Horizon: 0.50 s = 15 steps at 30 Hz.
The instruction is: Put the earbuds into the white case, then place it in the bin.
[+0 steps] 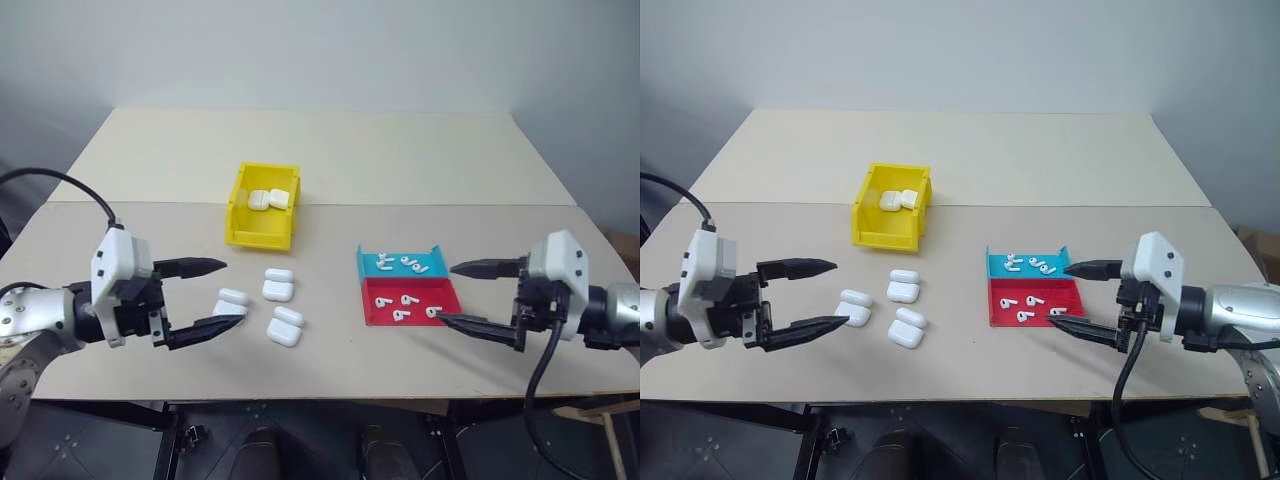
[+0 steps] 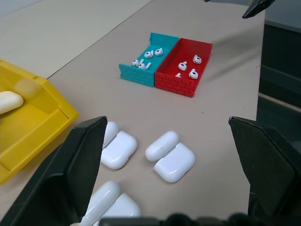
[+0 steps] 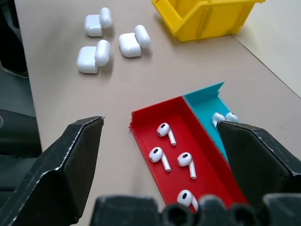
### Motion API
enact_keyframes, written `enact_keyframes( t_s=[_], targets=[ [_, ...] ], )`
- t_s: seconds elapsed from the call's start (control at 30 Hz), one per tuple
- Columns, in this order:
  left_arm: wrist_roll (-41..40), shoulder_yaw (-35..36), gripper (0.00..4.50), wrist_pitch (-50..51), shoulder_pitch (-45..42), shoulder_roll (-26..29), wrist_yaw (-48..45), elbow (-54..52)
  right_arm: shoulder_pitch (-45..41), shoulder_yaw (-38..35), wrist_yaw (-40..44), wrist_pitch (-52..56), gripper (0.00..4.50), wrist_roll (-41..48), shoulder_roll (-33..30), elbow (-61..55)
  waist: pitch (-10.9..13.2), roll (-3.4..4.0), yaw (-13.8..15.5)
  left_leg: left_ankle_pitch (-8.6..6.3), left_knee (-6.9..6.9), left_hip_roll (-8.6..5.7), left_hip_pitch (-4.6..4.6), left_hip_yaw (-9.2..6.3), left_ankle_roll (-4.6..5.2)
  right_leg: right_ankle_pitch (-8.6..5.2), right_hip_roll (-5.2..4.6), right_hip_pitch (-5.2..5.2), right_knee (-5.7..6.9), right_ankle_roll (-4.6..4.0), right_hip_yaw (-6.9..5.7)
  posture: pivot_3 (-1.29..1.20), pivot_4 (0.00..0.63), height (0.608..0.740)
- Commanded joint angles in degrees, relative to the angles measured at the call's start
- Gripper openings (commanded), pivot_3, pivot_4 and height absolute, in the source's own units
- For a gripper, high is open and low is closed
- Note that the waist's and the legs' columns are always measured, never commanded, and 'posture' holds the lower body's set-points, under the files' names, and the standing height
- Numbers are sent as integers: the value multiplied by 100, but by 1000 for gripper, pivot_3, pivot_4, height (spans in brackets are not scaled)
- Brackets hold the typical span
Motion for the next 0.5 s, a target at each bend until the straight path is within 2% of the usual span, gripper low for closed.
enact_keyframes(
  t_s=[0.03,0.1,0.33,0.5],
  targets=[
    [-56,33,4500,190,-239,3,428,-113,-110,-164,-28,-50,4474,86,-32,-87,0,0,1,0,0,0,0,0,0,0,0,0,0,0,0,0,150,740],
    [-171,26,4500,336,-355,-38,607,-69,-143,-142,-34,-50,4474,84,-30,-66,0,0,1,0,0,0,0,-1,0,0,1,0,1,0,0,0,150,740],
    [242,-184,4500,467,-419,278,860,-344,-365,76,-87,-82,4474,-26,3,70,0,-1,-9,0,-1,0,0,0,0,0,1,-2,-1,0,1,0,150,740],
    [417,-391,4500,961,-828,669,1281,-490,-380,84,-148,34,4474,-86,-132,2,2,-3,11,0,-1,-1,0,-2,0,1,1,0,0,0,-1,0,150,740]
  ],
)
